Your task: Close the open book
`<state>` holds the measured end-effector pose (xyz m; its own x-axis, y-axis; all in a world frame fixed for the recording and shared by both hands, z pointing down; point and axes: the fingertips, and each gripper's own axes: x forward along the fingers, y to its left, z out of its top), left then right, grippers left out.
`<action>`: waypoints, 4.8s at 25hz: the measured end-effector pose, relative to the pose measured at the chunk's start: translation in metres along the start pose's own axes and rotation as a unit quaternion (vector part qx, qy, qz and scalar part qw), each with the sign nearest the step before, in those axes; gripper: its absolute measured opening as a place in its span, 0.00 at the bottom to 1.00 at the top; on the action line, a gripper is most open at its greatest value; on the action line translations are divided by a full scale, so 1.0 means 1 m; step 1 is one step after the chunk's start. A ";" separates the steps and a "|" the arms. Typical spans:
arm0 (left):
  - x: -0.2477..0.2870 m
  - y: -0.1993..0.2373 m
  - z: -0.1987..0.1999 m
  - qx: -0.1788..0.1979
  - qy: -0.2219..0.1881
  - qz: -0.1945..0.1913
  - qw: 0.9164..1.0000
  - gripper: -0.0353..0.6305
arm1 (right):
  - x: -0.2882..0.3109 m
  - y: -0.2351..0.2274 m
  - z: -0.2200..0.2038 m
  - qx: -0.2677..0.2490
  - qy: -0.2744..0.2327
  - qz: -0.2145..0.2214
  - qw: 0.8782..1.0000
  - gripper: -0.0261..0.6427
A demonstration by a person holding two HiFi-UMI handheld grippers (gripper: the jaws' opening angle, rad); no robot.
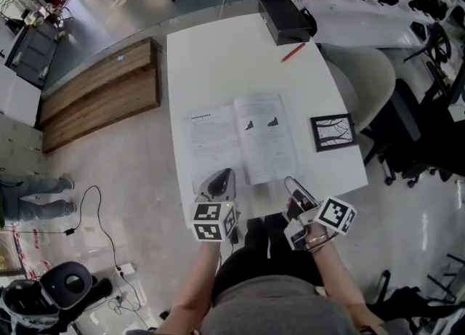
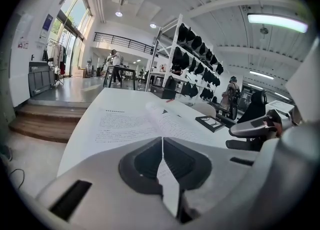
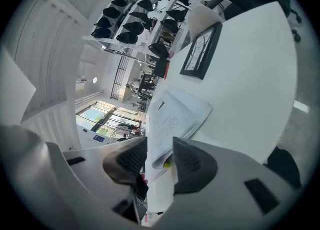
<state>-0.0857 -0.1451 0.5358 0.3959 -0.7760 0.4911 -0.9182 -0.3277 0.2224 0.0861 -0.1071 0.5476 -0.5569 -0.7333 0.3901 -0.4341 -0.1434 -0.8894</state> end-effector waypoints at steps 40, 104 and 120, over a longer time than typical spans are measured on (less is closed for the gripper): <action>0.003 0.012 -0.025 -0.018 0.028 0.013 0.999 0.06 | 0.037 -0.013 -0.005 0.084 -0.003 0.022 0.996 0.37; -0.061 0.070 -0.040 -0.114 -0.010 0.160 0.980 0.06 | 0.082 0.090 -0.086 -0.411 0.181 0.085 0.889 0.08; -0.081 0.084 -0.051 -0.144 -0.018 0.198 0.969 0.06 | 0.114 0.073 -0.130 -0.479 0.279 0.054 0.830 0.09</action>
<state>-0.1946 -0.0829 0.5577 0.0079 -0.8302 0.5574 -0.9549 0.1592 0.2506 -0.1018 -0.1147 0.5581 -0.7539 -0.2466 0.6090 -0.5760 0.6940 -0.4319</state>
